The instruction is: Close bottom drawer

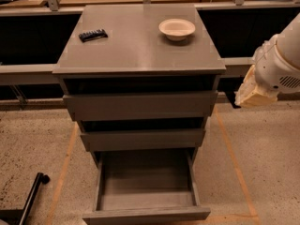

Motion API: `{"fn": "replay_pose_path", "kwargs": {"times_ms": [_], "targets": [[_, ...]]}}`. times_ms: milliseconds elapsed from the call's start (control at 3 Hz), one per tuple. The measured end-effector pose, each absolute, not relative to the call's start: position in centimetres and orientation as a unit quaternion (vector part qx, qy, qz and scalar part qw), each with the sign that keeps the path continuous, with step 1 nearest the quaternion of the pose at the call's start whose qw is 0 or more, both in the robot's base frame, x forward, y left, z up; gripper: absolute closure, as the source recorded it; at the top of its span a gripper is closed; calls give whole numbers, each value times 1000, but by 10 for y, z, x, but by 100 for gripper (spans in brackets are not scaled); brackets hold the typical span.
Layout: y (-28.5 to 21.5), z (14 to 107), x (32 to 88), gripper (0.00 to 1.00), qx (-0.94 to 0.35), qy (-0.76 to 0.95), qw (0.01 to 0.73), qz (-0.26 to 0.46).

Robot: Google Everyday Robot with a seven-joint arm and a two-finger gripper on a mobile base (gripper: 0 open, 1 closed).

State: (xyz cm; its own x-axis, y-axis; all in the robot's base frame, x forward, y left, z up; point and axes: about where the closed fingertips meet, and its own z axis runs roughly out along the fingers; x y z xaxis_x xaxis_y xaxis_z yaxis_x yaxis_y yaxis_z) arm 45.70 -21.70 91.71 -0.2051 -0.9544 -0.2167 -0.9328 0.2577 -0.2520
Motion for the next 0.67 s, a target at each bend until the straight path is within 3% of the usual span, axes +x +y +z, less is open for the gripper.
{"fn": "replay_pose_path", "kwargs": {"times_ms": [667], "targets": [[-207,793,463,100,-629,766,130,14]]}}
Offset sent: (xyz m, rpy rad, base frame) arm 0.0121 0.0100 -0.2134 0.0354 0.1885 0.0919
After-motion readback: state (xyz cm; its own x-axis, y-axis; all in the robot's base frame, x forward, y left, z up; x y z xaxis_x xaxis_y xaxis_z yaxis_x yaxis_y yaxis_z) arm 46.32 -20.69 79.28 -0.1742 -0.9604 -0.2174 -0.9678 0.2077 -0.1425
